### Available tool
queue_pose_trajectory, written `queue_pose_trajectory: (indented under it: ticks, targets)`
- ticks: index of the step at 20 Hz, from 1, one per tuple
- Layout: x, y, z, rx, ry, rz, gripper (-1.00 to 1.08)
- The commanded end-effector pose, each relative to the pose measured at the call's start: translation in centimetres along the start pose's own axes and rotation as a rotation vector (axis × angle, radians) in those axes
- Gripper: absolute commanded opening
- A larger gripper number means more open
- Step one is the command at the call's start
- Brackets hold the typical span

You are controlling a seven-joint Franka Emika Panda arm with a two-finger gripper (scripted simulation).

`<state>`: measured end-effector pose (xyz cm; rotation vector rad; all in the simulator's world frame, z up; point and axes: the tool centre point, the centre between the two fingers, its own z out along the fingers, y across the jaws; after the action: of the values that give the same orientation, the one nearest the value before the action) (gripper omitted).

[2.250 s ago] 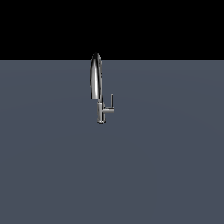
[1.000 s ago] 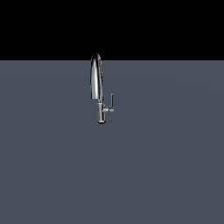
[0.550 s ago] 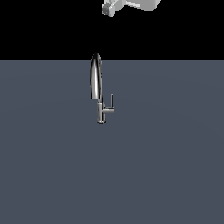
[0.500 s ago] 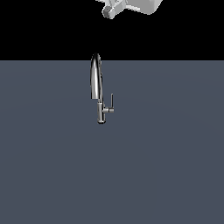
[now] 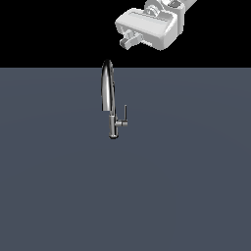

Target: Turn on the faucet by rotating a designated handle.

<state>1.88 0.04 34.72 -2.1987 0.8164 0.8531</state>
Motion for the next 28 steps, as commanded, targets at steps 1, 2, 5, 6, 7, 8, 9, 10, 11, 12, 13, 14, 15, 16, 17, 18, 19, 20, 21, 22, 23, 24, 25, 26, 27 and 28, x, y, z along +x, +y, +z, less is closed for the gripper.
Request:
queue_pose_trajectory:
  ticks: [1,2,5,6,7,8,9,10,11,12,13,14,15,16,17,18,19,20,21,22,23,24,25,26,27,28]
  targets:
    - [1.9,-0.3,0.3,0.042,-0.043,0.041,-1.00]
    - [2.6,-0.3,0.4,0.059,-0.060,0.058,-1.00]
    - [5.0,-0.5,1.0,0.110,-0.112,0.109,-1.00]
    - [5.7,-0.6,1.2,0.128,-0.130,0.127,-1.00]
    - [6.5,-0.6,1.4,0.146,-0.149,0.145,-1.00]
    - [7.3,-0.6,1.6,0.164,-0.167,0.163,-1.00]
    - [8.2,-0.7,1.9,0.183,-0.186,0.182,-1.00]
    - [9.0,-0.7,2.1,0.201,-0.205,0.201,-1.00]
    - [9.8,-0.7,2.4,0.220,-0.224,0.220,-1.00]
    - [10.6,-0.7,2.7,0.240,-0.244,0.239,-1.00]
    - [11.5,-0.6,3.1,0.260,-0.264,0.259,-1.00]
    - [12.3,-0.6,3.4,0.280,-0.284,0.279,-1.00]
    - [13.2,-0.6,3.8,0.300,-0.304,0.300,-1.00]
    - [14.0,-0.5,4.2,0.320,-0.325,0.320,-1.00]
    - [14.8,-0.5,4.6,0.339,-0.344,0.340,-1.00]
    - [15.5,-0.4,5.0,0.358,-0.363,0.358,-1.00]
    - [16.3,-0.3,5.4,0.375,-0.380,0.377,-1.00]
    - [16.9,-0.3,5.8,0.392,-0.397,0.394,-1.00]
    - [17.6,-0.2,6.2,0.408,-0.413,0.410,-1.00]
    - [18.1,-0.1,6.6,0.424,-0.429,0.426,-1.00]
    - [18.7,-0.1,7.0,0.438,-0.443,0.441,-1.00]
    - [19.2,0.0,7.4,0.452,-0.456,0.454,-1.00]
    - [19.7,0.0,7.7,0.464,-0.469,0.467,-1.00]
    - [20.1,0.1,8.1,0.476,-0.480,0.479,-1.00]
    - [20.5,0.1,8.4,0.486,-0.491,0.490,-1.00]
    - [20.8,0.2,8.7,0.496,-0.500,0.499,-1.00]
